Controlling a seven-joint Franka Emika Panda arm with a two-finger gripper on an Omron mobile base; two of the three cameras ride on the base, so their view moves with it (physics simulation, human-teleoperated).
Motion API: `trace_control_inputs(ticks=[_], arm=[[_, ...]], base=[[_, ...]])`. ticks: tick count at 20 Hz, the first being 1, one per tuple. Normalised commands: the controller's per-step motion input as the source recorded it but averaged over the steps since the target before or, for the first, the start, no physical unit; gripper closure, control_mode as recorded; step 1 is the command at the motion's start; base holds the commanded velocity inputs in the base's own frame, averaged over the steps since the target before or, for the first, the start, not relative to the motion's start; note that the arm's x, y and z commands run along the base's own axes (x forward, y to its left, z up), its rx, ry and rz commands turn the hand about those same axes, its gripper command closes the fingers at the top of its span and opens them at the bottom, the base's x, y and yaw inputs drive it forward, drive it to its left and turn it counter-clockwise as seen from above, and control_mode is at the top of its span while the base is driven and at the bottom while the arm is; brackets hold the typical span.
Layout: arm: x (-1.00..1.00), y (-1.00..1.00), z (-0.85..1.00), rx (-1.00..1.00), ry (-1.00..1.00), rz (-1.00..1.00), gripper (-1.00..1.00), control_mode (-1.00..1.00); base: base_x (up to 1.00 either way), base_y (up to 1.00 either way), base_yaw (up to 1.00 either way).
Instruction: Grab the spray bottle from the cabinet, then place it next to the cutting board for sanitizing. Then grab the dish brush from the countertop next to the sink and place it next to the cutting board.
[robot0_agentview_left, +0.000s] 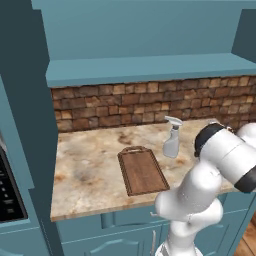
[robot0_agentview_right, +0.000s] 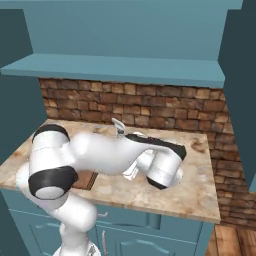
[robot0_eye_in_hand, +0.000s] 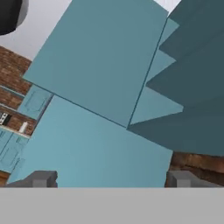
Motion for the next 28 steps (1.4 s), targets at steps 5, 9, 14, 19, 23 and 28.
trace_control_inputs(ticks=[5,9,14,19,23,28], arm=[[-0.88,0.24,0.95,0.00,-0.02,-0.18,-1.00,-1.00],[-0.21,0.26,0.74,-0.09,0.28,-0.27,-1.00,-1.00],[-0.18,0.16,0.52,-0.10,0.38,-0.39,-1.00,-1.00],[0.03,0.45,0.04,-0.17,0.47,-0.41,-1.00,-1.00],[0.00,0.10,0.05,-0.19,0.50,-0.28,-1.00,-1.00],[0.09,0.19,0.05,-0.29,0.40,-0.47,-1.00,-1.00]], base=[[0.00,0.00,0.00],[0.00,0.00,0.00],[0.00,0.00,0.00],[0.00,0.00,0.00],[0.00,0.00,0.00],[0.00,0.00,0.00]])
